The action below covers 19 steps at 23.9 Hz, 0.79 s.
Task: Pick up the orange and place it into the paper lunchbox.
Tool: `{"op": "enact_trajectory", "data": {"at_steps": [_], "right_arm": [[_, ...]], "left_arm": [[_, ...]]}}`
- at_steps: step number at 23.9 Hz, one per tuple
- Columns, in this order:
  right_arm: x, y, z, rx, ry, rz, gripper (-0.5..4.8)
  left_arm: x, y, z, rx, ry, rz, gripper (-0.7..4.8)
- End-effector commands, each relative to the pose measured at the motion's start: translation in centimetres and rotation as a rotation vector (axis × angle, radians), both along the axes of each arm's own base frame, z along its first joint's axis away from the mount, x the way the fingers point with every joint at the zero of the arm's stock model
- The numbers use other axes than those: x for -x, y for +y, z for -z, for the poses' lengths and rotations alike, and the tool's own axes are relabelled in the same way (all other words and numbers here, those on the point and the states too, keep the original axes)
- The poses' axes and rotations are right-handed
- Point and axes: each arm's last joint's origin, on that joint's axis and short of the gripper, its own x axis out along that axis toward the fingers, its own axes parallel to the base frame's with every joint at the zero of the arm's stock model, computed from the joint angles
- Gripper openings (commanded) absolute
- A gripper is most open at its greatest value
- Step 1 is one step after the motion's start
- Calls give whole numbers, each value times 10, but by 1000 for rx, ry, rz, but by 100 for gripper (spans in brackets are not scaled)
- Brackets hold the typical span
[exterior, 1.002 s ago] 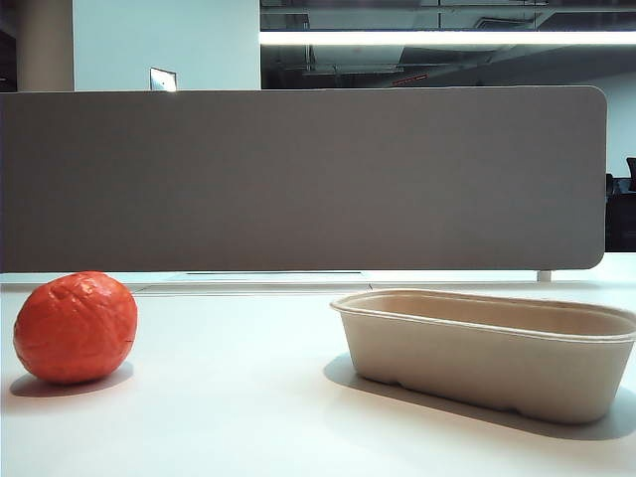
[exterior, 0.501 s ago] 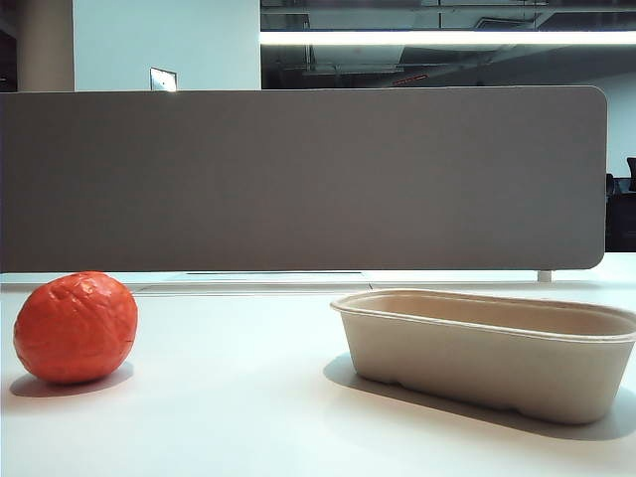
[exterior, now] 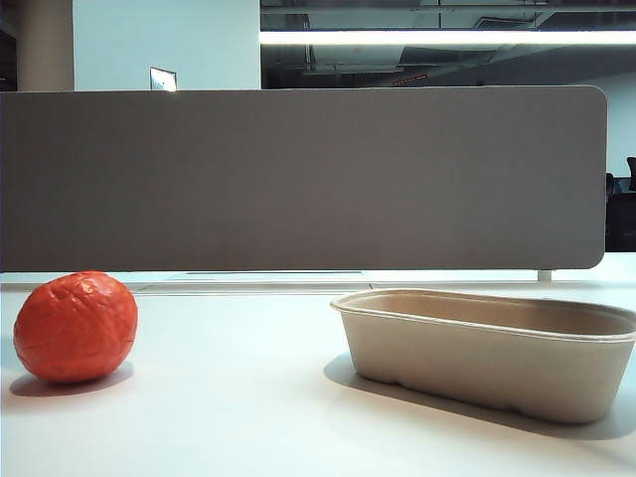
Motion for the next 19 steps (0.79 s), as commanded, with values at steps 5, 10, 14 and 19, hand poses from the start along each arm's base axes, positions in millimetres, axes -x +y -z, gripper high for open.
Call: {"op": "enact_trajectory", "data": {"at_steps": [5,10,14,19], "right_arm": [[44,37,23,189,220,-233,-6],[75,28,33,330,281,-259,-6],[84,17,32,332,257,-215,-6],[84,15,31,330,252,-205,-6]], "left_arm": [[0,-13,19,-120,155,69,-2],[2,-13,24,-165,190,85,-1],[6,-12,35,-244,274,144,320],[10,-12,46,-362,319,231,479]]}}
